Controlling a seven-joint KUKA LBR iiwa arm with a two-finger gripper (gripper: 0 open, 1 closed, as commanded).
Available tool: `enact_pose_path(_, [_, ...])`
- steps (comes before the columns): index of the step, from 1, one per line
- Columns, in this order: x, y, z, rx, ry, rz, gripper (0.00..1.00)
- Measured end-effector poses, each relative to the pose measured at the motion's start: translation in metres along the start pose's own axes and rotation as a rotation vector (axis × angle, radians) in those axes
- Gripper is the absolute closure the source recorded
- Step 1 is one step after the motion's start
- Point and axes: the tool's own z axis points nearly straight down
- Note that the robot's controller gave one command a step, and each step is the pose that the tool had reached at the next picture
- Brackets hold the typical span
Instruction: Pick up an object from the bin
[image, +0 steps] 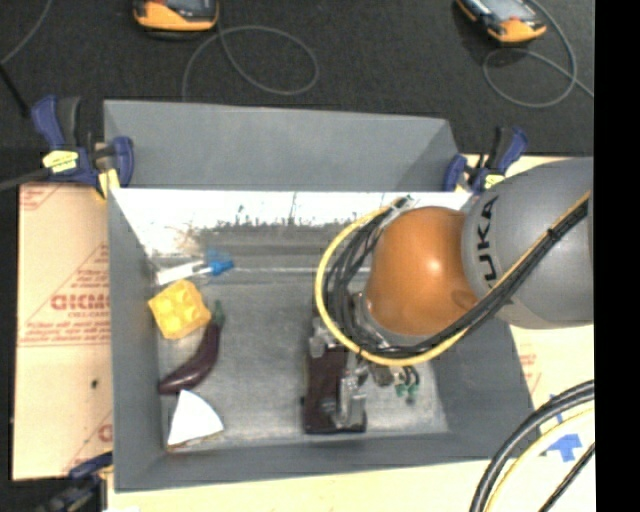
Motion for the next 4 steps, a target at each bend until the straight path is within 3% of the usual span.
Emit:
enact_pose_path(1, [0.0,-0.003,0.018,0.0,0.0,0.041,0.0])
enact_pose_path(2, [-0.007,-0.019,0.047,-0.001,0.003,-0.364,1.0])
enact_pose_path(3, [-0.007,-0.019,0.047,-0.001,0.002,-0.363,1.0])
enact_pose_path(4, [0.0,-0.014,-0.002,-0.002,0.007,-0.39,1.0])
